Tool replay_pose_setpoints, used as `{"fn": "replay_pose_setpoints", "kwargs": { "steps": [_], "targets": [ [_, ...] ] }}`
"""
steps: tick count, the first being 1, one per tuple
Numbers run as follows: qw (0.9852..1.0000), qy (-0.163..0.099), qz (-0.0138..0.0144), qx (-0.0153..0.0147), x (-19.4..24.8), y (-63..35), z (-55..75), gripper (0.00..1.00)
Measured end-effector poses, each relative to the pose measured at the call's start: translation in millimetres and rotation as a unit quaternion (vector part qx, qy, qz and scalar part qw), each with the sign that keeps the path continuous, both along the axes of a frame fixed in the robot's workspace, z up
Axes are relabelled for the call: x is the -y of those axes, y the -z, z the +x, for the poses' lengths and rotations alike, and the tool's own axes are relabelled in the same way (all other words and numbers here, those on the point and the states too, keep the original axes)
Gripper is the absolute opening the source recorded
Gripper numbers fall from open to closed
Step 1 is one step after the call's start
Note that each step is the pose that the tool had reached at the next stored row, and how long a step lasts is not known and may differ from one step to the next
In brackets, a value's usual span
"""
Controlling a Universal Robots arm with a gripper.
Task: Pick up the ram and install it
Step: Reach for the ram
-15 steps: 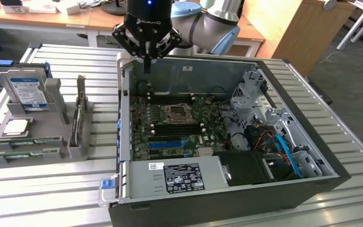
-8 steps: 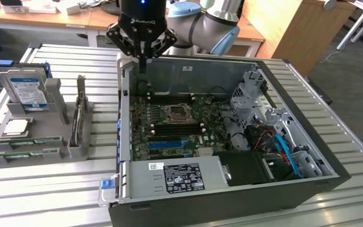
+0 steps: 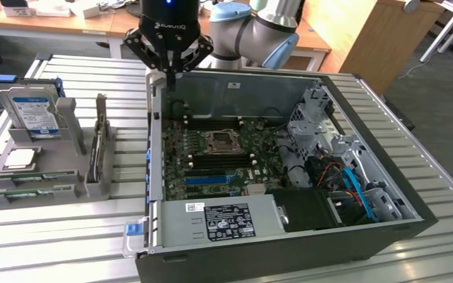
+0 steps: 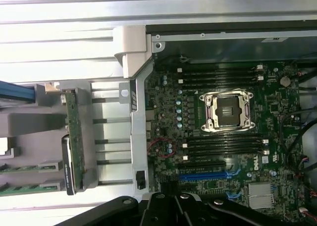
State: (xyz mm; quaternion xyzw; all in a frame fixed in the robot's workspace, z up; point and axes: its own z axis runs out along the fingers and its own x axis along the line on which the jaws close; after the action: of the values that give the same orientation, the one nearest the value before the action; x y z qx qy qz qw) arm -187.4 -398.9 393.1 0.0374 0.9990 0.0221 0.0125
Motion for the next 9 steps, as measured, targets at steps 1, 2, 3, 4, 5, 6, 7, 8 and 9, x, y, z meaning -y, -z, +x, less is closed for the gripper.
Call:
{"fn": "replay_pose_setpoints", "kwargs": {
  "steps": [1, 2, 3, 4, 5, 6, 7, 8, 9],
  "targets": [
    [1.0000, 0.000, 0.0000, 0.0000, 0.0, 0.0, -1.5, 0.11],
    [1.0000, 0.000, 0.0000, 0.0000, 0.0, 0.0, -2.9, 0.11],
    [1.0000, 0.000, 0.0000, 0.0000, 0.0, 0.0, -4.3, 0.11],
    [1.0000, 0.000, 0.0000, 0.0000, 0.0, 0.0, -5.8, 0.11],
    [1.0000, 0.000, 0.0000, 0.0000, 0.0, 0.0, -7.2, 0.11],
    [1.0000, 0.000, 0.0000, 0.0000, 0.0, 0.1, -8.6, 0.11],
    [1.0000, 0.000, 0.0000, 0.0000, 0.0, 0.1, -10.1, 0.11],
    [1.0000, 0.000, 0.0000, 0.0000, 0.0, 0.1, -11.6, 0.11],
    [1.0000, 0.000, 0.0000, 0.0000, 0.0, 0.1, -13.2, 0.11]
  ]
}}
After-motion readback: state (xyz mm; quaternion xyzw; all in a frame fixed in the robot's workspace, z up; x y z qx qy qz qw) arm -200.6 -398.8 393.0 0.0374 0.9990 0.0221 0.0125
